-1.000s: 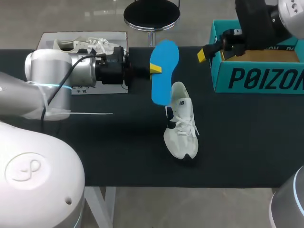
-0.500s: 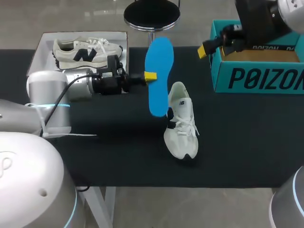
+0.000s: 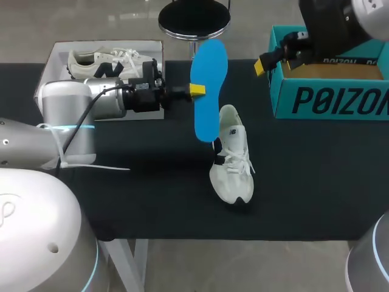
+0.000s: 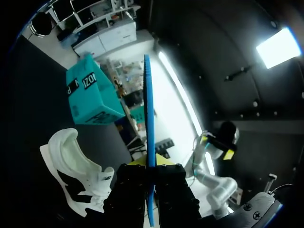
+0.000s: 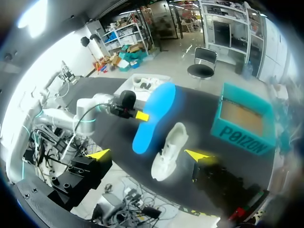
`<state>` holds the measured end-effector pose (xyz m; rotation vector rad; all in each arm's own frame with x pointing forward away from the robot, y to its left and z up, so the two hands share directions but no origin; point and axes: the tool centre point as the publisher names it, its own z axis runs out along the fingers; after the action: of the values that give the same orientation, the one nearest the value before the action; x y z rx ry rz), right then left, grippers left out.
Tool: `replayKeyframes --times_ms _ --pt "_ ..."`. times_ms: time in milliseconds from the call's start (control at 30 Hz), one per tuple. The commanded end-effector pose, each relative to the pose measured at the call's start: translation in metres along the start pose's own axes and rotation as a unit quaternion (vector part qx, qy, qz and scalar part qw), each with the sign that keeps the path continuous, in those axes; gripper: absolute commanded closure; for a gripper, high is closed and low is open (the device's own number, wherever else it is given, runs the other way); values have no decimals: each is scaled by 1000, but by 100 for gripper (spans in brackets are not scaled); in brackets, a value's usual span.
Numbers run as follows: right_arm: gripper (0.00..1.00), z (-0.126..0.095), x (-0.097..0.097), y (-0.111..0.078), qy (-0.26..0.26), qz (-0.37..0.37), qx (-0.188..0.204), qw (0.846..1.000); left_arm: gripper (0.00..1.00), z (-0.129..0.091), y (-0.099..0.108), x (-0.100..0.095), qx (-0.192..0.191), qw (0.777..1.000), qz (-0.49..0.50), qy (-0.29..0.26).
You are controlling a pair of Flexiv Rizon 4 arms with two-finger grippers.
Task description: Take the shoe out of the shoebox, open the shoe tongue, remove and reinsert the insole, then place the shoe into the shoebox
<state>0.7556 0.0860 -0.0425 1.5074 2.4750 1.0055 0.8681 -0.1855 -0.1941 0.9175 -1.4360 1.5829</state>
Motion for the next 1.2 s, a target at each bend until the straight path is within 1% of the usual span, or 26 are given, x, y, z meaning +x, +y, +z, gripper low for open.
replayKeyframes --times_ms 33,167,300,367,467,600,700,767,833,967,1000,1067,1133,1200 --pt "0 -7 16 22 -39 -22 49 998 100 1 0 0 0 1000 0 -1" --pt "0 2 25 37 -36 -51 64 996 100 1 0 0 0 1000 0 -1" --pt "0 7 26 38 -28 -57 59 996 100 1 0 0 0 1000 0 -1" --pt "0 1 24 30 -32 -47 53 997 100 1 0 0 0 1000 0 -1" --pt "0 -14 18 15 -41 -27 39 998 100 1 0 0 0 1000 0 -1" --pt "0 -34 15 -4 -58 -4 34 998 100 1 0 0 0 1000 0 -1" --pt "0 -43 14 -11 -68 7 25 997 100 1 0 0 0 1000 0 -1" --pt "0 -43 14 -11 -68 7 24 997 100 1 0 0 0 1000 0 -1" --pt "0 -36 17 -7 -62 -1 28 998 100 1 0 0 0 1000 0 -1" --pt "0 -21 20 9 -52 -17 28 998 100 1 0 0 0 1000 0 -1" --pt "0 -18 20 12 -51 -23 37 998 100 1 0 0 0 1000 0 -1" --pt "0 -4 24 24 -50 -43 66 996 100 1 0 0 0 1000 0 -1" --pt "0 6 26 33 -42 -59 80 994 100 1 0 0 0 1000 0 -1" --pt "0 12 28 37 -41 -67 89 993 100 1 0 0 0 1000 0 -1"
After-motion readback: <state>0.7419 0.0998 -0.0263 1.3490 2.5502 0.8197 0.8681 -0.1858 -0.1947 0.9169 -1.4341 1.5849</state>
